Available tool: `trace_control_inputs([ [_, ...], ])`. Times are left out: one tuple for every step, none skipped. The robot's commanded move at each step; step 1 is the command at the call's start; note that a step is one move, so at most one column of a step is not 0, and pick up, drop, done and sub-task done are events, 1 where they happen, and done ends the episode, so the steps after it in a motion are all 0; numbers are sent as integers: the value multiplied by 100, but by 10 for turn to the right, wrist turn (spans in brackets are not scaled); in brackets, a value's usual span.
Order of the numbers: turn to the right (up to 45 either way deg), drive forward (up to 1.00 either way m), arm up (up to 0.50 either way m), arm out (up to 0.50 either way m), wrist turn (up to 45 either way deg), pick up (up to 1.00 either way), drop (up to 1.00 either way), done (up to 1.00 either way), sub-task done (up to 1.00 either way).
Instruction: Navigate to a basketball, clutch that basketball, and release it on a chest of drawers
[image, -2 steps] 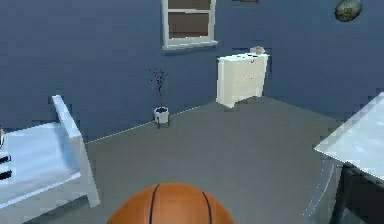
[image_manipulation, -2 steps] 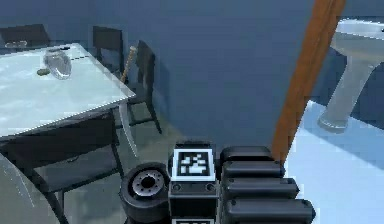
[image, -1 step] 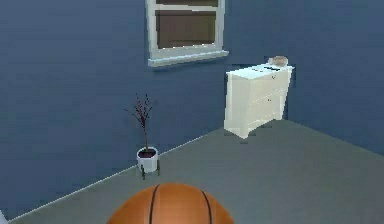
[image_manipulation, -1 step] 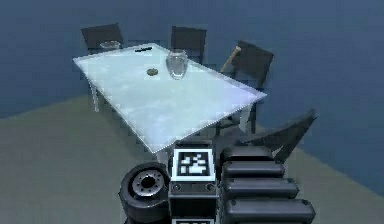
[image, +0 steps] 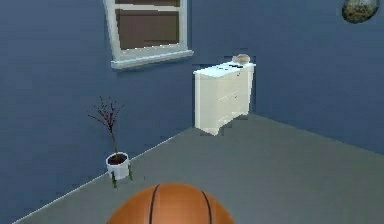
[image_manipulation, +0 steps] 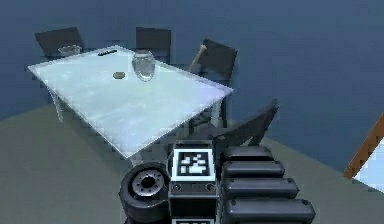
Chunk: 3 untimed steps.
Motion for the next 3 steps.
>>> trace_control_inputs([
  [0, 15, 0, 0, 0, 0, 0, 0, 0],
  [210, 0, 0, 0, 0, 0, 0, 0, 0],
  [30, 0, 0, 0, 0, 0, 0, 0, 0],
])
